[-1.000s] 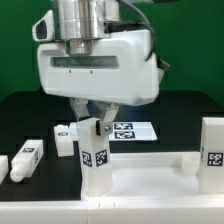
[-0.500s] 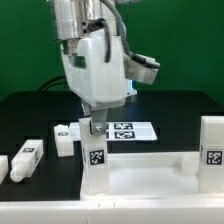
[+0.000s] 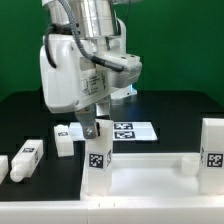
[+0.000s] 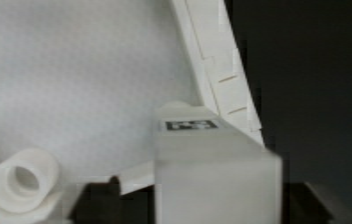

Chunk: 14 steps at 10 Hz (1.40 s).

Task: Assemble desk

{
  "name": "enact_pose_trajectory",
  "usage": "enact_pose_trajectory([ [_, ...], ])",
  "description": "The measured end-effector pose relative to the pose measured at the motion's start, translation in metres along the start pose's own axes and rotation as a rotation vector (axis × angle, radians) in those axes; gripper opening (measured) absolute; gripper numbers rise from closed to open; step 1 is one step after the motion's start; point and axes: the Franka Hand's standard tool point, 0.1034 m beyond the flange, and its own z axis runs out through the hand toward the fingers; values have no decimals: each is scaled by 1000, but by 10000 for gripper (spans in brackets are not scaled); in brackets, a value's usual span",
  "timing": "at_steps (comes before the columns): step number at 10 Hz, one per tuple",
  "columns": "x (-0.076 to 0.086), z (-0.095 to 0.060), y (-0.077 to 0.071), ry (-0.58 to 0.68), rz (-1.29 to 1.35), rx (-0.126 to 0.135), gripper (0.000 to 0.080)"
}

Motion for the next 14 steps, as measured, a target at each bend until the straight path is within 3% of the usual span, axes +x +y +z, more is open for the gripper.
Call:
enact_pose_trajectory([
  [1,-2,0,1,14,-126,-5,522],
  [2,-5,0,1,16,-350,-15,522],
  [3,-9,1,2,11,-506,-18,624],
  [6,-9,1,2,10,-691,-19,649],
  [8,-9,1,2,11,-817,-21,649],
  [10,-3,4,2,45,-1277,-65,649],
  [12,-2,6,2,52,-1328,-76,617],
  [14,-2,6,2,52,-1317,-76,314],
])
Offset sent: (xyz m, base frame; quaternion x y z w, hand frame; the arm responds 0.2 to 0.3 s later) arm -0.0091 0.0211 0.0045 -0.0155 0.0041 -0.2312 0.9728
